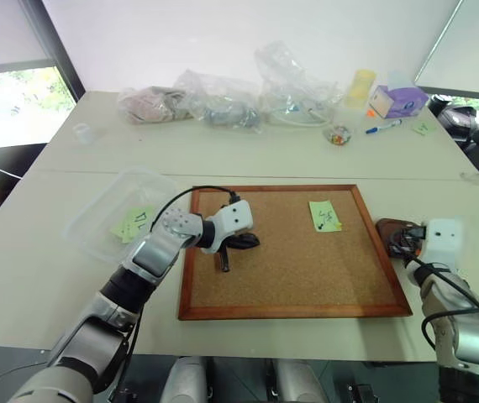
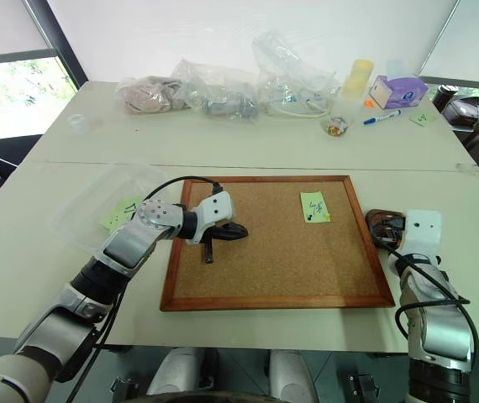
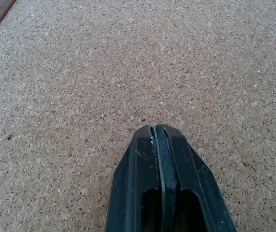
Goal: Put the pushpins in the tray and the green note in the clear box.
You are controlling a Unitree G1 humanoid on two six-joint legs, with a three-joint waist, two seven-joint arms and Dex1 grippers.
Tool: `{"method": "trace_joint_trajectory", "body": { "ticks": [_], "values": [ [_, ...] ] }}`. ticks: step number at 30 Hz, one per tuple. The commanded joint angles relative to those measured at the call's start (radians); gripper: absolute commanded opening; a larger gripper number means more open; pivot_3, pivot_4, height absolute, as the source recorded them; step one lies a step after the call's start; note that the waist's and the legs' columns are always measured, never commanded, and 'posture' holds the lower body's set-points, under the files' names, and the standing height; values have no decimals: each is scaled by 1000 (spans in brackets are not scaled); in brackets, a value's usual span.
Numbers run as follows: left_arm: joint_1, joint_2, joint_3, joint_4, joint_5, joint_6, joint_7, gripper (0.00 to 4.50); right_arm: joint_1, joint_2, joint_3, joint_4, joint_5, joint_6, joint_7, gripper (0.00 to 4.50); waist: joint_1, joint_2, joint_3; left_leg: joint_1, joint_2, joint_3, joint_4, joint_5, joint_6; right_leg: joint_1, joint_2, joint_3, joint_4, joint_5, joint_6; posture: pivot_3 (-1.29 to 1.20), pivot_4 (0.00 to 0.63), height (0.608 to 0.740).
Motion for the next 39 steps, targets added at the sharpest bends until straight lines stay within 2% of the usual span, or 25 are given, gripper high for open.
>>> {"method": "trace_joint_trajectory", "body": {
  "ticks": [1,3,4,15,20,25,31,39],
  "values": [
    [15,-5,-30,22,28,6,5,0,-24,13,-73,-15,61,-6,5,3052,0,0,0,0,0,0,0,0,0,0,0,0,0,0,0,0,150,737],
    [16,-5,-28,21,28,7,6,0,-26,13,-89,-11,74,-1,4,4087,1,0,0,0,0,0,0,0,0,0,0,0,0,1,1,0,150,737],
    [15,-5,-28,22,28,7,6,0,-28,14,-94,-11,82,2,2,4469,1,0,0,0,0,0,0,0,0,0,0,0,0,1,1,0,150,737],
    [15,-9,-25,22,28,3,9,0,-44,24,-123,-31,135,2,-14,4469,1,0,0,0,0,-1,0,0,0,0,0,0,0,0,0,0,150,737],
    [16,-7,-25,21,28,3,7,0,-8,-22,31,-121,120,-44,131,4469,-1,1,0,0,0,-1,0,0,0,0,0,0,0,0,0,0,150,737],
    [14,-8,-25,23,29,1,5,0,-16,-5,157,-129,97,-51,170,4469,1,1,0,0,0,-1,0,0,0,0,0,0,0,0,0,0,150,737],
    [18,-5,-27,21,36,-2,9,0,-39,13,222,-76,36,-90,151,4469,1,1,0,-1,0,-1,0,0,0,0,0,0,-1,0,-1,0,150,737],
    [24,-4,-25,14,37,-2,12,0,-35,18,222,-37,25,-112,158,4469,1,1,0,-1,0,-1,0,0,0,0,0,0,-1,0,-1,0,150,737]
  ]
}}
